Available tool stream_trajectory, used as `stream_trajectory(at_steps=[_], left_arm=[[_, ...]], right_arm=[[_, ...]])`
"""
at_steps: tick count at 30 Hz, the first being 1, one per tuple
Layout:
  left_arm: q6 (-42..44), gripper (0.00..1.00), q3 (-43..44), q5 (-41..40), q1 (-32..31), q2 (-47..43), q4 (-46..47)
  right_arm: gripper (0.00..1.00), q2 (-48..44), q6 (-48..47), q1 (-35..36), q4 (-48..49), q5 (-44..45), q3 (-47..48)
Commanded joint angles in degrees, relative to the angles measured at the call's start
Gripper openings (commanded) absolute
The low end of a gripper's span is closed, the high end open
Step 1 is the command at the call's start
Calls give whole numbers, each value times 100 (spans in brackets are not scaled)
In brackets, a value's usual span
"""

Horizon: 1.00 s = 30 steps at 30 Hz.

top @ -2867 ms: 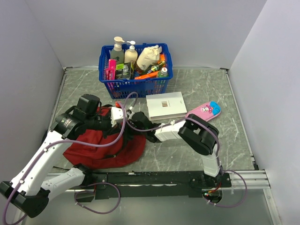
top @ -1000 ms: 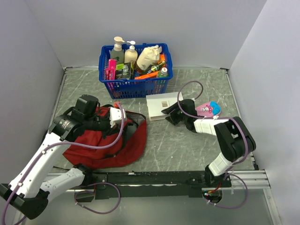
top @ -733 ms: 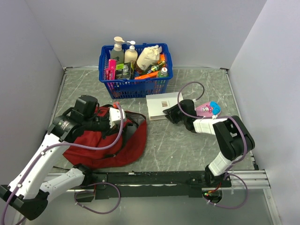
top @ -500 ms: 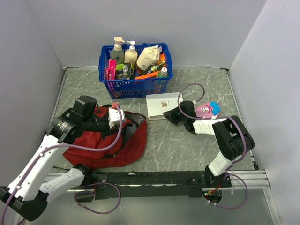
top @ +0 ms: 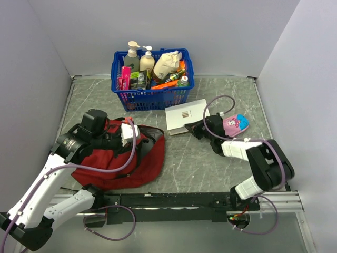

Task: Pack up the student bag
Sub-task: Pick up the book from the center of the board, then place the book in the student bag.

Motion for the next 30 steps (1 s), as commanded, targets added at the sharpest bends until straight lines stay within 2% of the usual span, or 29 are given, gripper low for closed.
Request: stream_trajectory(at_steps=[1,6,10,16,23,25,30], left_arm=[[15,1,-31,357,-17,-161,483],[-2,1,-189,427,-25,-214,535],[-11,1,-259,436,-25,-240,553],[6,1,-260,445,-8,-258,571],[59,1,-75,278,-8,-275,501],[112,1,-49,155,-8,-319,492],[165,1,13,-56,-17,-460,439]], right_arm=[[0,-939,-566,43,45,29,-122],[0,-1863,-664,228,-481,-340,-377],[0,-3003,-848,237,-1272,-779,-492],[0,-4095,-1225,202,-2334,-1903,-685],[0,-4185,-1411,140,-2478,-3573,-493],[0,-3958,-1385,149,-2303,-4179,-431],[0,-3667,-1165,149,-1496,-4945,-474]])
